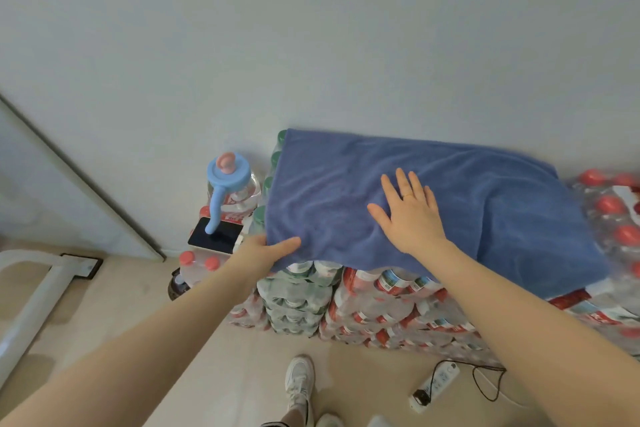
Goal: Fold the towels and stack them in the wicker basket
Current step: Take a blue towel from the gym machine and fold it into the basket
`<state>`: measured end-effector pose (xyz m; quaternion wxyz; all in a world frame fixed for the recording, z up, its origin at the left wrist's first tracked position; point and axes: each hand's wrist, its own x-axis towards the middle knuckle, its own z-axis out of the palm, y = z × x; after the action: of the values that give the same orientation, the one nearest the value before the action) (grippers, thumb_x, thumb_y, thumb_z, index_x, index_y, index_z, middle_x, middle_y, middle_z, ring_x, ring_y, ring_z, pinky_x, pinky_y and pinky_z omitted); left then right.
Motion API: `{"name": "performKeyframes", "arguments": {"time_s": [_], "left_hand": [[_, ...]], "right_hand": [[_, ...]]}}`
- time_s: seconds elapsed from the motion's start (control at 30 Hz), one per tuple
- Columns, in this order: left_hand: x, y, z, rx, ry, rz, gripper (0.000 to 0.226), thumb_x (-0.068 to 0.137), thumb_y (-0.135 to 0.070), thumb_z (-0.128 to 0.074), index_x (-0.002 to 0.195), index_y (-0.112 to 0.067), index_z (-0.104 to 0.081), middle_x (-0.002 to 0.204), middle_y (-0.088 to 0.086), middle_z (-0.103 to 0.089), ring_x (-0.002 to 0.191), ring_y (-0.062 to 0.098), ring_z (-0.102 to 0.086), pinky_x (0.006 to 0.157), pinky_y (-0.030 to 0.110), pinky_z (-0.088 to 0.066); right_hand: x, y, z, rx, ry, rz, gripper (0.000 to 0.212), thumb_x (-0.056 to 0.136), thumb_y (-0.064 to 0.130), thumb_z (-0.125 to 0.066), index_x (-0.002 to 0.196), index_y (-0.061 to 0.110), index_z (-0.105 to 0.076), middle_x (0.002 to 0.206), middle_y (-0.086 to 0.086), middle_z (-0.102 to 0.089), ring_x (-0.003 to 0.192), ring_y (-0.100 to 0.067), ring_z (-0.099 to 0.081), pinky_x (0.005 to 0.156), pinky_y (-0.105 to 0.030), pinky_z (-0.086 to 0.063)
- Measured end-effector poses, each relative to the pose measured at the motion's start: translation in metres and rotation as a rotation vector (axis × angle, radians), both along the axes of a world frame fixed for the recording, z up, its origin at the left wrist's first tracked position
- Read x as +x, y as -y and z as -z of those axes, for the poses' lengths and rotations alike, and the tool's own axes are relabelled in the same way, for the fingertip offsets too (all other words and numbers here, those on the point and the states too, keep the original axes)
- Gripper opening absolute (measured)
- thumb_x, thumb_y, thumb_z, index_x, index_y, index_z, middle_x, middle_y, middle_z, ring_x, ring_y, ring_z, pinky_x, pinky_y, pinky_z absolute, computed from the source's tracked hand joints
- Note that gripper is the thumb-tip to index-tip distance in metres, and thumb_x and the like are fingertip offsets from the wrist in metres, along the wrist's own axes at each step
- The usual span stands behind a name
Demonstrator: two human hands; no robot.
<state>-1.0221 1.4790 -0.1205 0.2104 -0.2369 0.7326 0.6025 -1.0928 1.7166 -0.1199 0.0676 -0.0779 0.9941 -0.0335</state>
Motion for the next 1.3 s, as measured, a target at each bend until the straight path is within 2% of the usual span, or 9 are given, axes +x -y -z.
{"name": "performKeyframes", "arguments": {"time_s": [0.13,0.33,0.43,0.57,0.77,0.9,1.03,1.13,1.3], "left_hand": [[-0.002,-0.03,-0.023,0.032,-0.216,0.186,0.029,0.083,-0.012,-0.064,0.11,-0.021,-0.056,0.105,-0.005,-0.067,0.097,0.01,-0.063,0.075,0.021,-0.05],[-0.037,-0.093,-0.043,-0.167,-0.46,0.501,0.031,0.078,-0.019,-0.065,0.094,0.003,-0.051,0.092,0.024,-0.059,0.076,0.018,-0.052,0.075,0.046,-0.048],[-0.057,-0.129,-0.045,-0.22,-0.567,0.598,0.021,0.083,-0.017,-0.062,0.076,-0.007,-0.045,0.069,0.008,-0.049,0.063,0.017,-0.043,0.06,0.03,-0.039],[-0.074,-0.173,-0.041,-0.086,-0.578,0.692,0.016,0.086,-0.016,-0.062,0.097,-0.022,-0.053,0.083,0.002,-0.061,0.071,0.01,-0.056,0.07,0.019,-0.048],[-0.081,-0.234,-0.03,0.024,-0.557,0.674,0.007,0.09,-0.018,-0.055,0.084,-0.02,-0.053,0.068,-0.005,-0.052,0.066,0.013,-0.052,0.074,0.034,-0.05],[-0.074,-0.271,-0.025,-0.018,-0.605,0.688,0.016,0.093,-0.023,-0.05,0.078,-0.017,-0.048,0.063,-0.006,-0.047,0.059,0.008,-0.045,0.064,0.02,-0.041],[-0.066,-0.298,-0.015,-0.078,-0.566,0.698,0.02,0.094,-0.022,-0.048,0.087,-0.003,-0.05,0.068,0.004,-0.048,0.066,0.015,-0.046,0.063,0.023,-0.038],[-0.063,-0.305,-0.009,-0.111,-0.558,0.688,0.019,0.095,-0.024,-0.047,0.081,-0.01,-0.049,0.068,0.002,-0.049,0.066,0.014,-0.047,0.064,0.023,-0.039],[-0.063,-0.3,-0.013,-0.006,-0.562,0.608,0.02,0.094,-0.021,-0.049,0.074,-0.017,-0.047,0.066,-0.005,-0.047,0.063,0.008,-0.045,0.068,0.021,-0.041]], "right_hand": [[0.006,-0.041,-0.005,-0.079,-0.041,0.147,0.061,0.097,0.048,-0.021,0.149,0.019,-0.01,0.158,-0.006,0.004,0.146,-0.022,0.006,0.118,-0.041,-0.005],[0.016,-0.082,-0.012,-0.35,-0.112,0.359,0.054,0.098,0.04,-0.029,0.148,0.022,-0.016,0.157,-0.003,0.014,0.145,-0.025,0.008,0.117,-0.041,-0.009],[0.022,-0.103,-0.009,-0.352,-0.144,0.48,0.054,0.099,0.038,-0.03,0.148,0.02,-0.018,0.158,-0.006,0.007,0.145,-0.026,0.003,0.117,-0.042,-0.009],[0.033,-0.138,0.002,-0.351,-0.25,0.79,0.054,0.099,0.036,-0.032,0.147,0.015,-0.022,0.157,-0.01,-0.007,0.144,-0.029,-0.009,0.116,-0.046,-0.01],[0.064,-0.194,0.02,-0.777,-0.398,1.25,0.039,0.097,0.017,-0.04,0.134,0.005,-0.04,0.14,-0.016,-0.038,0.126,-0.035,-0.041,0.101,-0.045,-0.036],[0.074,-0.216,0.023,-1.069,-0.243,1.158,0.014,0.094,0.012,-0.046,0.104,0.007,-0.054,0.101,-0.011,-0.062,0.092,-0.028,-0.06,0.08,-0.041,-0.049],[0.08,-0.23,0.019,-1.102,-0.134,1.099,0.009,0.093,0.015,-0.052,0.097,0.009,-0.056,0.098,-0.014,-0.063,0.089,-0.029,-0.059,0.081,-0.044,-0.049],[0.08,-0.235,0.014,-1.075,-0.001,1.028,0.016,0.094,0.02,-0.049,0.087,0.007,-0.053,0.084,-0.014,-0.058,0.079,-0.03,-0.054,0.073,-0.041,-0.045],[0.063,-0.22,-0.03,-1.058,-0.171,0.792,0.02,0.095,0.02,-0.045,0.08,0.007,-0.043,0.073,-0.002,-0.041,0.065,-0.014,-0.039,0.057,-0.024,-0.033]]}}
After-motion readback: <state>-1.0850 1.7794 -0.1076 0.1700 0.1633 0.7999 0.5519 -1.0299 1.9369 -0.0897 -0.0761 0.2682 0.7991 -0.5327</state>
